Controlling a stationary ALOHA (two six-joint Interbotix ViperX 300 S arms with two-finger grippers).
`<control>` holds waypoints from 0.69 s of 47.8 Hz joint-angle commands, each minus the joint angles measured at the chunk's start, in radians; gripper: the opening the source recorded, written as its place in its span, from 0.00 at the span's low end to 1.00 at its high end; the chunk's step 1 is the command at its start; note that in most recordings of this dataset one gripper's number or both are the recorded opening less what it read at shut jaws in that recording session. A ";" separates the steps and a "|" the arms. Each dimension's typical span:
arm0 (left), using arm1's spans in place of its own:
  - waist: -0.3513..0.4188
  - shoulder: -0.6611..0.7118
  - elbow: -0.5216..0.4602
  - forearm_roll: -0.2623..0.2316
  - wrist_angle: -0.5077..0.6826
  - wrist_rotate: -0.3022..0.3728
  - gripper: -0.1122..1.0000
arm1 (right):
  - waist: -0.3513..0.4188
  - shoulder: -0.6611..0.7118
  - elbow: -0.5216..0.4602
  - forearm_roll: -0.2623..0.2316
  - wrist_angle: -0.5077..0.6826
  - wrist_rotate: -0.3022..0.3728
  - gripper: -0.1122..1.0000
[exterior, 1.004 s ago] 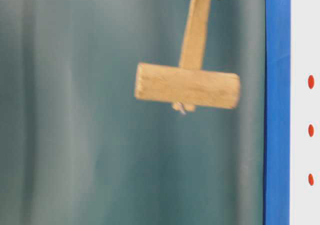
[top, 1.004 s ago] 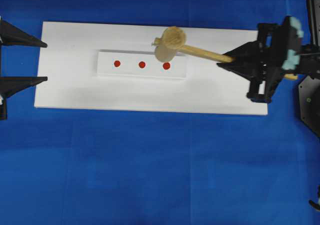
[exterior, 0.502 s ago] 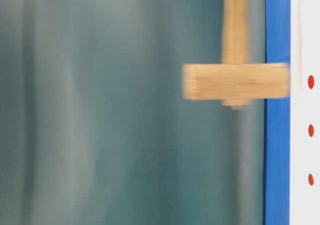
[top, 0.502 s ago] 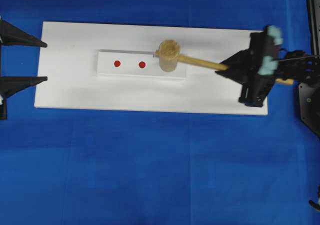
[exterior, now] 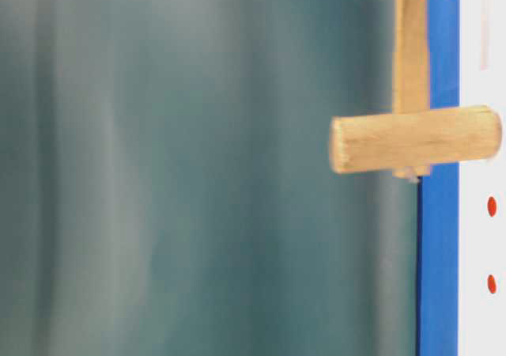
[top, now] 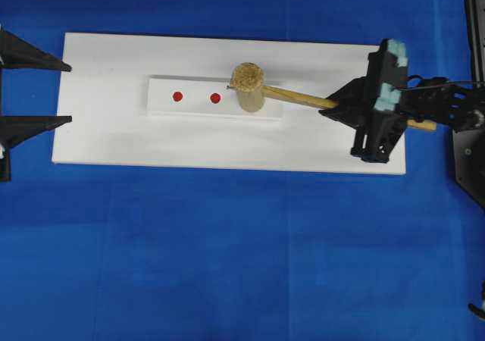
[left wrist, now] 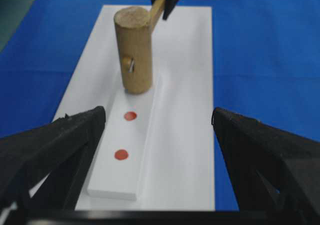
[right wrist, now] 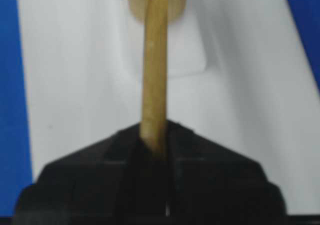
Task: Hit the mark with a hammer.
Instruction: 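Raise and strike the mallet head down on the right red dot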
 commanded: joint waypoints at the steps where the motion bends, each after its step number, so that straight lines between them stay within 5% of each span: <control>1: 0.003 0.005 -0.011 0.002 -0.009 0.002 0.92 | 0.002 -0.098 -0.018 -0.009 -0.005 -0.009 0.12; 13: 0.003 0.005 -0.011 0.002 -0.011 0.002 0.92 | 0.002 -0.222 -0.012 -0.023 0.026 -0.044 0.12; 33: 0.003 0.005 -0.011 0.002 -0.011 0.000 0.92 | 0.002 -0.172 -0.034 -0.025 0.032 -0.048 0.12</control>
